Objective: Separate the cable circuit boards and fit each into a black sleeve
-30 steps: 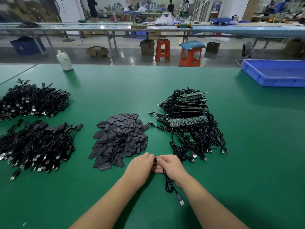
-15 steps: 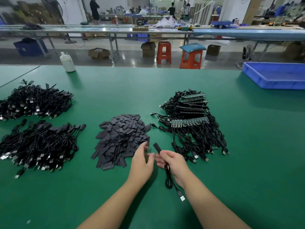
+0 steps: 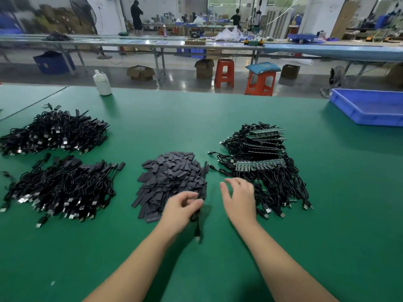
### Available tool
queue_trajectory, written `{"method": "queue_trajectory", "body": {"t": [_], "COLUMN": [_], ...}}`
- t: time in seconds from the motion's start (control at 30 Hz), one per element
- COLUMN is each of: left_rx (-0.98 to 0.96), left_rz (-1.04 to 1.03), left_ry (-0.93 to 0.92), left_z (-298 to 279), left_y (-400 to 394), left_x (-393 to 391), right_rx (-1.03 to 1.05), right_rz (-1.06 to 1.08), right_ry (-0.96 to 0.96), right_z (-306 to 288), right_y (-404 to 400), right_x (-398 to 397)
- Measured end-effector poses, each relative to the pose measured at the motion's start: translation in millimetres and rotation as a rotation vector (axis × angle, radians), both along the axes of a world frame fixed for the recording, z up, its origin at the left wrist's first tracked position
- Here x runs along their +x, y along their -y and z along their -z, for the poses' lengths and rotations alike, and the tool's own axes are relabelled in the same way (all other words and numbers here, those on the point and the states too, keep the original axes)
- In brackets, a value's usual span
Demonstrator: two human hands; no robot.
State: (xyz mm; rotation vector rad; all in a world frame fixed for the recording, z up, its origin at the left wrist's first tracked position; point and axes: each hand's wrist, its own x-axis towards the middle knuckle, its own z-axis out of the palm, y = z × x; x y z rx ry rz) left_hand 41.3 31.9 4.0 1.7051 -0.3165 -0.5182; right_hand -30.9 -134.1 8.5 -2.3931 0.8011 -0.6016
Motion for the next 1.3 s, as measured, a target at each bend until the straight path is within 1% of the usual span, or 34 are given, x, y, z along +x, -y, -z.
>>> {"method": "queue_trajectory", "body": {"t": [0.03,0.07,0.13,0.2,0.23,0.3,0.37,0.43,0.53,0.6,0.7,0.8,0.87,0.93,1.0,1.03,1.07,1.1,1.13,1.2,1.23,1.3], "left_rx": [0.066,0.160,0.394,0.614,0.718,0.910,1.026,1.064,1.099,1.133,1.219,1.228,1.240,1.244,1.224,1.172,1.068,0.921,0.759,0.498,0.369,0.081], "left_rz": [-0.046,-0.109,-0.255,-0.361,-0.391,-0.402,-0.368,-0.356,-0.308,-0.242,-0.179,-0.173,-0.166,-0.179,-0.204,-0.216,-0.223,-0.217,-0.201,-0.131,-0.067,0.103], "left_ry": [0.066,0.165,0.392,0.541,0.564,0.540,0.508,0.517,0.626,0.650,0.614,0.560,0.521,0.540,0.696,0.791,0.856,0.868,0.830,0.673,0.552,0.235], "left_z": [-4,-8,-13,-12,-9,1,9,12,16,20,23,21,20,18,18,17,13,8,0,-19,-29,-43], "left_y": [-12,-26,-55,-84,-98,-122,-138,-142,-135,-130,-127,-128,-129,-127,-118,-111,-99,-85,-68,-31,-13,23], "left_x": [14,31,66,99,113,134,144,146,139,134,130,134,138,138,136,133,129,123,116,96,83,54], "right_rx": [-0.126,-0.186,-0.184,-0.140,-0.123,-0.086,-0.056,-0.044,0.062,0.159,0.283,0.308,0.319,0.328,0.372,0.398,0.408,0.410,0.414,0.444,0.448,0.416], "right_rz": [0.032,0.060,0.073,0.019,-0.008,-0.029,-0.046,-0.049,0.047,0.106,0.137,0.123,0.111,0.098,0.071,0.054,0.037,0.018,0.002,-0.043,-0.079,-0.145], "right_ry": [-0.064,-0.138,-0.294,-0.410,-0.437,-0.452,-0.478,-0.471,-0.314,-0.212,-0.127,-0.120,-0.066,0.012,0.079,0.096,0.105,0.104,0.101,0.092,0.088,0.081], "right_z": [1,2,6,9,9,5,1,0,0,0,-1,0,-2,-5,-10,-14,-18,-22,-26,-33,-35,-40], "right_y": [9,20,39,51,55,59,60,59,57,56,60,63,63,63,62,61,60,58,56,51,48,41], "right_x": [-4,-9,-17,-22,-22,-22,-21,-20,-22,-22,-23,-27,-30,-30,-30,-30,-30,-29,-28,-27,-26,-25]}}
